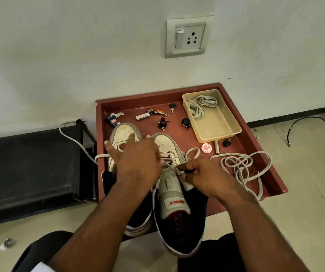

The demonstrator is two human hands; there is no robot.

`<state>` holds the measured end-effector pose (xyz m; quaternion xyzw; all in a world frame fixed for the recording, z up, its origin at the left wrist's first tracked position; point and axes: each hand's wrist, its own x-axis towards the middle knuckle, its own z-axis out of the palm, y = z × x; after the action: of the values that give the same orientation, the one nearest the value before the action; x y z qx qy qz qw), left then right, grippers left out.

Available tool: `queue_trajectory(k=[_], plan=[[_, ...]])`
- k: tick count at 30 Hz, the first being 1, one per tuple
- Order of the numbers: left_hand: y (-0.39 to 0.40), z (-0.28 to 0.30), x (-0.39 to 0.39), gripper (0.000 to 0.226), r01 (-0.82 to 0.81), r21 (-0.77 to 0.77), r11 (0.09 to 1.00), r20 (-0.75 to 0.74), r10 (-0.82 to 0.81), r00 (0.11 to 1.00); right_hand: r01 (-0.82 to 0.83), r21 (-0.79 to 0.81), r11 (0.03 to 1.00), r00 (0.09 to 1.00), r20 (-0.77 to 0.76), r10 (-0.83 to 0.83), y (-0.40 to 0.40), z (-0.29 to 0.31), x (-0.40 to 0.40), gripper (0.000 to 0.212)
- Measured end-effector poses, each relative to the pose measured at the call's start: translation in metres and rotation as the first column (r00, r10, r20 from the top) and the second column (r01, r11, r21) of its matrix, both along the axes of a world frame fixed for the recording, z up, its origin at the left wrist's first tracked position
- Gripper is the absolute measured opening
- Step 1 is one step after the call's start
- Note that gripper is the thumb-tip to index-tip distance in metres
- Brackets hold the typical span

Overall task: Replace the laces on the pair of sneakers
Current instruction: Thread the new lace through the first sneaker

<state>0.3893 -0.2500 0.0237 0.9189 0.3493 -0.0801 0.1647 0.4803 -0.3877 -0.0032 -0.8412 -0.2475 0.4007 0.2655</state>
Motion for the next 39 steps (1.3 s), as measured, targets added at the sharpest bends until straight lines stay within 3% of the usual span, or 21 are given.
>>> queue_trajectory(k=[4,6,8,10,11,13,14,16,22,26,29,32,34,36,37,38,39], plan=[[0.052,0.019,-0.023,0.021,-0.359,-0.051,0.932,0.296,0.358,0.886,0.002,0.022,1.0,1.0,0.01,-0.002,0.0,0.002,0.0,0.025],[0.066,0.024,-0.031,0.021,-0.454,-0.034,0.89,0.382,0.431,0.817,-0.014,0.029,0.999,0.999,0.036,0.013,0.0,0.002,0.001,0.026],[0.056,0.026,-0.027,0.011,-0.384,0.067,0.921,0.284,0.351,0.892,-0.044,0.01,0.999,0.997,0.066,0.043,0.001,0.004,0.0,0.028],[0.026,0.017,-0.013,0.056,-0.148,0.154,0.977,0.097,0.134,0.986,-0.058,-0.008,0.998,0.995,0.086,0.058,0.002,0.005,0.001,0.029],[0.006,0.013,-0.005,0.063,-0.003,0.188,0.982,0.03,-0.003,1.0,-0.058,-0.008,0.998,0.994,0.089,0.059,0.002,0.004,0.001,0.029],[-0.029,0.001,0.006,0.049,0.24,0.21,0.948,-0.078,-0.228,0.971,-0.06,-0.011,0.998,0.994,0.096,0.061,0.003,0.003,0.001,0.03],[-0.038,-0.005,0.008,0.041,0.287,0.198,0.937,-0.13,-0.265,0.955,-0.062,-0.013,0.998,0.993,0.101,0.063,0.002,0.003,0.001,0.03],[-0.039,-0.014,0.009,0.039,0.272,0.211,0.939,-0.196,-0.232,0.953,-0.054,-0.009,0.999,0.994,0.091,0.054,0.001,0.001,0.002,0.032],[-0.037,-0.011,0.008,0.032,0.232,0.233,0.944,-0.204,-0.185,0.961,-0.03,0.002,1.0,0.998,0.063,0.03,0.0,0.0,0.002,0.03],[-0.034,-0.002,0.002,0.019,0.196,0.173,0.965,-0.065,-0.187,0.98,-0.035,-0.004,0.999,0.999,0.033,0.035,-0.004,0.0,0.004,0.031],[0.001,0.006,-0.009,0.009,-0.026,0.144,0.989,0.152,0.004,0.988,-0.022,-0.025,0.999,1.0,-0.004,0.022,-0.004,-0.002,0.005,0.031],[0.053,0.015,-0.025,0.013,-0.391,0.072,0.917,0.485,0.311,0.817,0.001,-0.026,1.0,1.0,-0.008,-0.001,-0.004,-0.005,0.006,0.031],[0.081,0.013,-0.038,0.003,-0.584,0.027,0.811,0.703,0.4,0.588,0.019,-0.018,1.0,1.0,-0.011,-0.02,-0.004,-0.005,0.006,0.031],[0.089,0.006,-0.044,0.02,-0.683,-0.056,0.728,0.855,0.388,0.343,0.031,-0.02,0.999,0.999,-0.01,-0.031,-0.003,-0.006,0.004,0.031],[0.085,0.003,-0.042,0.025,-0.693,-0.066,0.718,0.882,0.366,0.295,0.029,-0.026,0.999,1.0,0.002,-0.029,-0.002,-0.006,0.004,0.03],[0.077,0.002,-0.036,0.029,-0.675,-0.033,0.737,0.881,0.34,0.328,0.025,-0.033,0.999,1.0,0.015,-0.025,-0.001,-0.006,0.003,0.03],[0.066,0.002,-0.027,0.036,-0.615,0.018,0.789,0.845,0.317,0.431,0.022,-0.038,0.999,0.999,0.027,-0.021,0.001,-0.005,0.003,0.03]])
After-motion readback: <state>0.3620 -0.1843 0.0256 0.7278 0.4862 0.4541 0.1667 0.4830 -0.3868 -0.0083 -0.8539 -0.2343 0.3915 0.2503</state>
